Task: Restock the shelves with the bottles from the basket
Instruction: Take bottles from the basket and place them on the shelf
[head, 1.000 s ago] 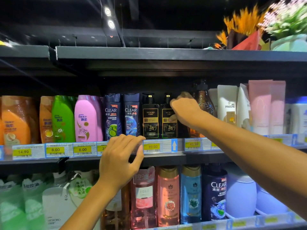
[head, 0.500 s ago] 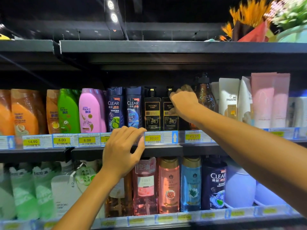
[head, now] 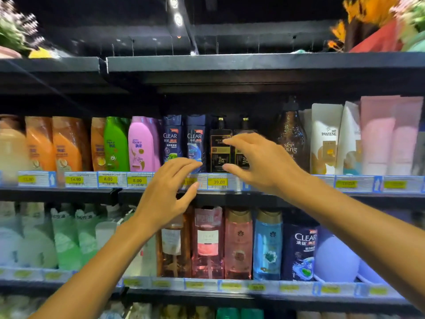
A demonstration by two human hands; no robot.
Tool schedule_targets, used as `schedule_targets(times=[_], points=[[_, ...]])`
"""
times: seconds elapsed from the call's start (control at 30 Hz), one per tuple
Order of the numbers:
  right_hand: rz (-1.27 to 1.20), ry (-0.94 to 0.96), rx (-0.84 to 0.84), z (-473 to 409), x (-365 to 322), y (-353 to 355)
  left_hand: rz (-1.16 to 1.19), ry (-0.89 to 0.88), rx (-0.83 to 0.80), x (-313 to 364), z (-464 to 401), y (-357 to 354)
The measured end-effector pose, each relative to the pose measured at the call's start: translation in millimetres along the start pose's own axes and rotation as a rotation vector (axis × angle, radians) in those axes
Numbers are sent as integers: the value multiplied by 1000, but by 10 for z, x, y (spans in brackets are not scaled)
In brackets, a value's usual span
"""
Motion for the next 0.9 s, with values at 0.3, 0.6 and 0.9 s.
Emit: schedule_targets(times=[0.3, 0.6, 0.9], points=[[-391, 360, 80, 622, -889, -688, -174, 189, -104, -45, 989, 810], [-664, 607, -265, 1060, -2419, -1818, -434, 643, -531, 168, 3273, 1662], [-722, 728, -726, 1713, -4439, -2567, -577, 1079, -789, 597, 5342, 2590]])
Point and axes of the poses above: each hand's wrist, its own z-axis away from the middle knuckle, its own y-axis out of the back of the hand, x = y × z, the point moved 3 cm from there along -z, towards the middle knuckle, and after that the axes turned 4 degrees about -x, right-handed, at the moved point
